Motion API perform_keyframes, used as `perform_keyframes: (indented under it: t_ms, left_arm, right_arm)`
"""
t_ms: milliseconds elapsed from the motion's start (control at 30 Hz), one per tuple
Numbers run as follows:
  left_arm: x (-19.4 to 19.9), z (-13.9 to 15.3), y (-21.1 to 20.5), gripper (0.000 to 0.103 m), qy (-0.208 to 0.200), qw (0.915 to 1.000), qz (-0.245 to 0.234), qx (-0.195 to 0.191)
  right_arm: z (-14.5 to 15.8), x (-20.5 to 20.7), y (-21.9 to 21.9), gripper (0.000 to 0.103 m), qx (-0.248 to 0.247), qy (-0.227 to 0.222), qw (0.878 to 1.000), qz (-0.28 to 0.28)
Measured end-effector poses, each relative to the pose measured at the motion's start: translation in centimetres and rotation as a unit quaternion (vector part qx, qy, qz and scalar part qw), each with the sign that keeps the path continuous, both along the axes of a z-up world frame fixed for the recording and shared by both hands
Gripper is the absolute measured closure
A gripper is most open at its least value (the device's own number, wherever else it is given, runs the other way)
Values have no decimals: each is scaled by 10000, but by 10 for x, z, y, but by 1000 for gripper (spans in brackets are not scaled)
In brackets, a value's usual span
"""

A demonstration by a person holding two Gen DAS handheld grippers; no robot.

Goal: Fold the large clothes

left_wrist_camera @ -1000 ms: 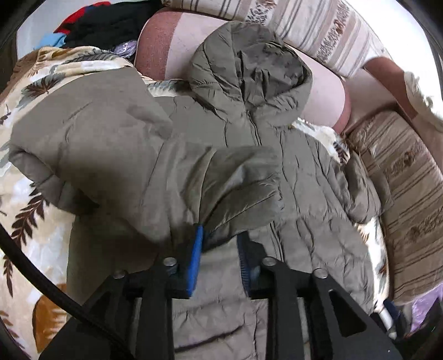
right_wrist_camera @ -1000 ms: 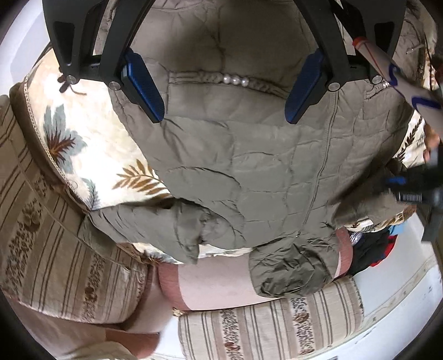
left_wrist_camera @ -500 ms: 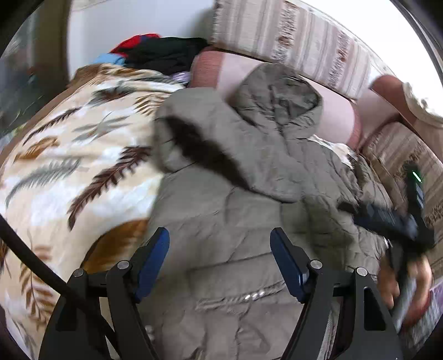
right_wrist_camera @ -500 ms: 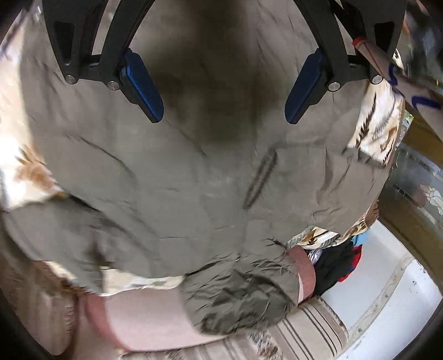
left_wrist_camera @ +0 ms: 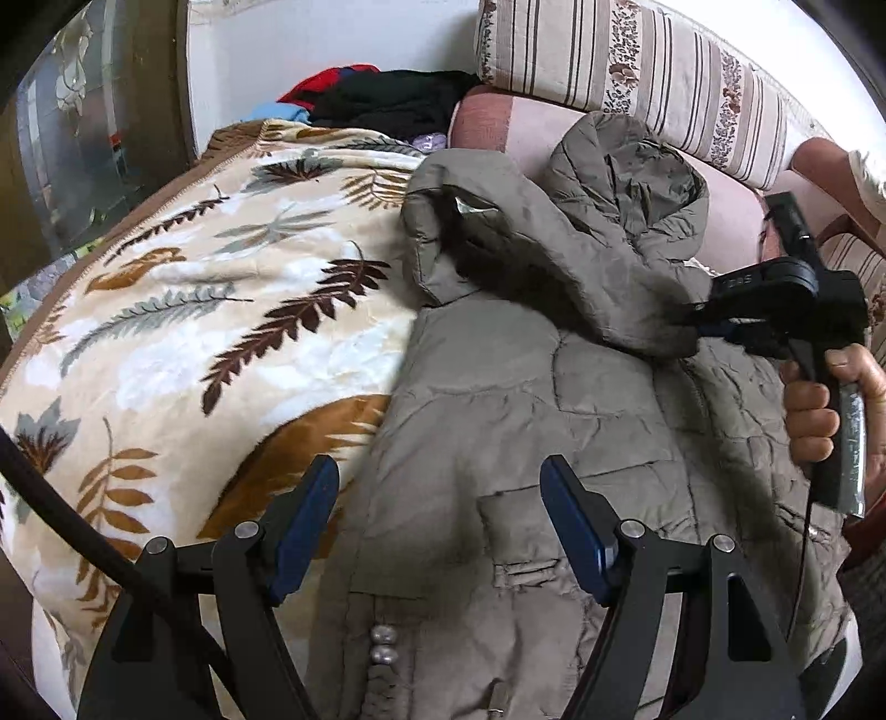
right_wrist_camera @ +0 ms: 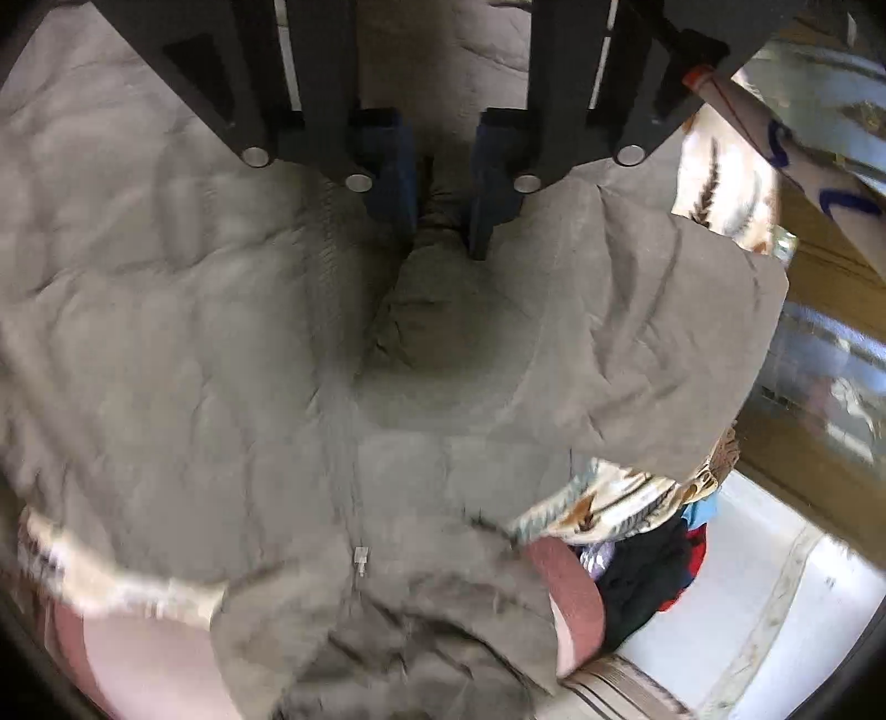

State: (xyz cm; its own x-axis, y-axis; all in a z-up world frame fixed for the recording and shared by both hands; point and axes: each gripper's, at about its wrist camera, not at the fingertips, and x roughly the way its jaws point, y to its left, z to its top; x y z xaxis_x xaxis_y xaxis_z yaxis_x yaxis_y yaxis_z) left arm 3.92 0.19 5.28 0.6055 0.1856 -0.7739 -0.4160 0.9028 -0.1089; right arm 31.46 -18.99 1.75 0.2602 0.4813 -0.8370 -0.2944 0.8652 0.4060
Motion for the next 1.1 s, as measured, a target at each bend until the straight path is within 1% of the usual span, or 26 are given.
perform_keyframes:
  t_ms: [100, 167, 300, 333, 433, 533, 600, 667, 700, 767, 800, 833, 867, 967, 1033, 1067, 1100]
  left_arm:
    - [0, 1, -2, 29, 1, 9999, -38, -125]
    - [-2, 3, -5, 29, -12, 9999, -72, -106]
    - [-1, 6, -14, 29, -37, 9998, -169, -49]
    - [-1, 6, -17, 29, -27, 9998, -199, -45]
    - [0, 7, -24, 29, -2, 9996, -279, -53]
    - [2, 8, -31, 29, 25, 9993, -366, -50]
    - [4, 9, -35, 29, 48, 9991, -414, -29]
    - [3, 11, -40, 29, 68, 9990, -452, 4]
    - [3, 12, -42, 29, 71, 9989, -459, 16]
    - [2, 17, -46, 29, 62, 9988, -478, 50]
    - [0, 19, -48, 29, 53, 9988, -481, 64]
    - [-2, 23, -52, 29, 30, 9987, -493, 81]
    - [-3, 26, -54, 29, 11, 9987, -509, 98]
    - [-9, 35, -64, 29, -36, 9981, -580, 198]
    - [-12, 41, -72, 29, -72, 9976, -646, 248]
    - [-14, 43, -76, 29, -97, 9973, -684, 264]
    - [-15, 45, -80, 29, -114, 9970, -719, 281]
  right_arm:
    - [17, 1, -18, 88, -462, -354, 9982, -127]
    - [24, 6, -37, 89, -889, -591, 9937, -327]
    - [21, 26, -73, 89, -1515, -722, 9827, -785]
    - [18, 32, -81, 90, -1714, -765, 9781, -900]
    - [9, 45, -94, 90, -1986, -802, 9706, -1100]
    - [-6, 61, -100, 90, -2053, -656, 9690, -1209]
    - [-13, 63, -99, 89, -2097, -587, 9683, -1225]
    - [-21, 65, -97, 85, -2143, -566, 9670, -1256]
    - [-24, 66, -98, 81, -2125, -548, 9672, -1281]
    - [-29, 68, -103, 68, -2081, -454, 9674, -1371]
    - [-31, 69, -107, 51, -2124, -394, 9657, -1440]
    - [-31, 70, -111, 36, -2157, -388, 9638, -1518]
    - [-28, 69, -120, 34, -2083, -395, 9639, -1612]
    - [-8, 57, -149, 34, -1496, -441, 9722, -1745]
    - [10, 40, -166, 34, -1200, -656, 9746, -1775]
    - [21, 29, -177, 34, -1110, -843, 9741, -1780]
    - [26, 20, -183, 31, -1097, -964, 9730, -1786]
